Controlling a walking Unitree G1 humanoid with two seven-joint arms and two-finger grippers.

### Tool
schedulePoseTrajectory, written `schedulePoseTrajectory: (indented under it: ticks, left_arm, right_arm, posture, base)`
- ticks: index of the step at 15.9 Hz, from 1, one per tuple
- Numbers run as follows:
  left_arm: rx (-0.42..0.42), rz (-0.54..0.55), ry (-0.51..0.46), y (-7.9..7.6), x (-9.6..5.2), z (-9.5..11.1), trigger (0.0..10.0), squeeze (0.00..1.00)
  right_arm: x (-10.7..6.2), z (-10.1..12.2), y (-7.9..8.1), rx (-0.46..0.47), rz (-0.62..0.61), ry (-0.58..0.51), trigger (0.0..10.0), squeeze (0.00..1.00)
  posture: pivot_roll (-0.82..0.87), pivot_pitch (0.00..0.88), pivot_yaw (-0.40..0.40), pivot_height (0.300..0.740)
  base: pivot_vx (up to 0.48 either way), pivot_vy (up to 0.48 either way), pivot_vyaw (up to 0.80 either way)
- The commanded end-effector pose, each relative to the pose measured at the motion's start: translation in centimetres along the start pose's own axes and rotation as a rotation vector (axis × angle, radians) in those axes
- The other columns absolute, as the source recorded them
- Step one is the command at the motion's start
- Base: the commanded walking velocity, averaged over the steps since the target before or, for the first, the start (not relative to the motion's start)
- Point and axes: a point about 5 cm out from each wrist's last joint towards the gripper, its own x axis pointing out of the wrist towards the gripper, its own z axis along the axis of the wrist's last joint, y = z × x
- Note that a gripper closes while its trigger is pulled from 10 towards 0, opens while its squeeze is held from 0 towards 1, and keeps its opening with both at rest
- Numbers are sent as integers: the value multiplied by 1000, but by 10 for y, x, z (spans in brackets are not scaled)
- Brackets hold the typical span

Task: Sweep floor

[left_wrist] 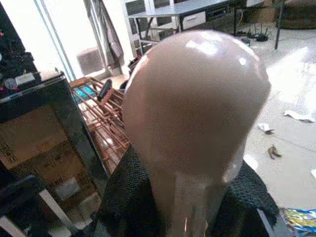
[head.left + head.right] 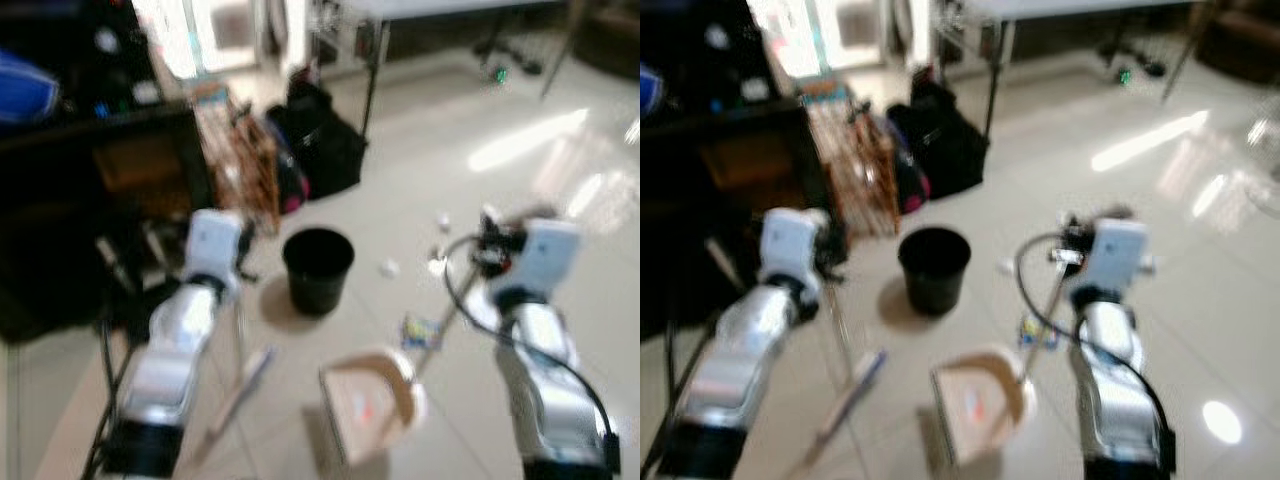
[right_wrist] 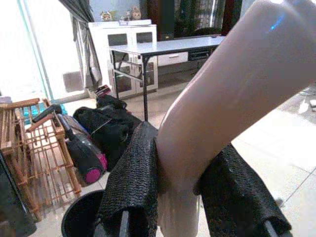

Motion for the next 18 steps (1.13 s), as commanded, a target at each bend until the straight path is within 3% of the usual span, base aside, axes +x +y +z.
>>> schedulePoseTrajectory:
  ticks: [1, 18]
  left_arm:
    - [2, -34, -48, -8, 3, 11, 10000, 0]
    - [1, -43, -54, -9, 11, 15, 10000, 0]
  right_arm:
    - [-1, 9, -9, -6, -27, -44, 10000, 0]
    - [6, 9, -10, 10, -29, -34, 10000, 0]
  posture:
    - [-26, 55, -20, 740]
    - [-30, 67, -2, 740]
  base:
    - [330, 0, 0]
    - [326, 0, 0]
